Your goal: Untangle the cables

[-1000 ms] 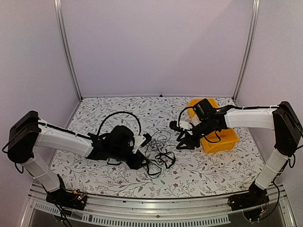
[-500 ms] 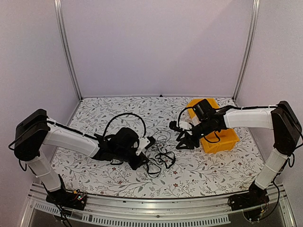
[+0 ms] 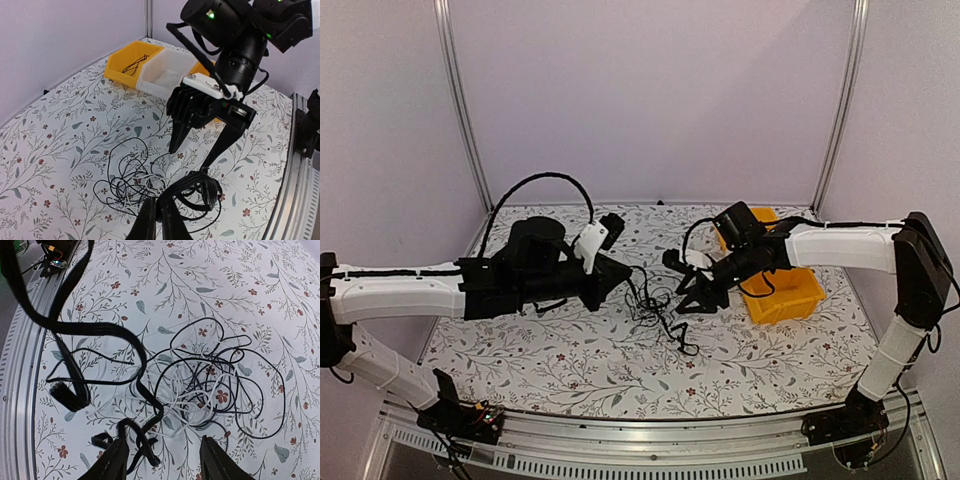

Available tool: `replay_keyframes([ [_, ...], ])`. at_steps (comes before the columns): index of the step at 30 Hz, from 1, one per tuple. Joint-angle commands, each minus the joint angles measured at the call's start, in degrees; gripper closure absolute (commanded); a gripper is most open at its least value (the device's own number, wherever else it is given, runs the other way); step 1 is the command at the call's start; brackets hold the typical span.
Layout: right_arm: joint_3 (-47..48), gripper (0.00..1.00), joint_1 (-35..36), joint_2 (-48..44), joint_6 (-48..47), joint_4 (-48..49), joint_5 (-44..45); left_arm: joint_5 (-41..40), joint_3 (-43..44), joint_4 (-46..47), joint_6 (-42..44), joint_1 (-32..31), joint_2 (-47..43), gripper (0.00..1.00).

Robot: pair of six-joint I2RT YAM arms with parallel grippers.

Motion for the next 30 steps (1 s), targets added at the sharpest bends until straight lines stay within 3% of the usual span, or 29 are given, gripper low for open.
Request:
replay_keyframes([
  [1, 5.2, 0.47, 0.2, 0.3, 1.6, 0.4, -0.1, -3.5, 3.4, -1.5, 1.3, -1.0, -2.7, 1.0],
  [17, 10.1, 0.36, 0.3, 0.4, 5.2, 0.6, -9.8, -6.9, 15.6, -1.0, 6.1, -1.0, -9.0, 1.0],
  [23, 16.8, 0.34, 0.2, -4.1, 2.7, -2.7, -6.2, -8.8, 14.9, -0.5, 7.7, -0.9, -8.3, 1.0],
  [30, 26.2, 0.29, 0.3, -3.6, 4.8, -7.7, -14.1, -9.1, 12.2, 1.5, 7.0, -0.9, -5.5, 1.0],
])
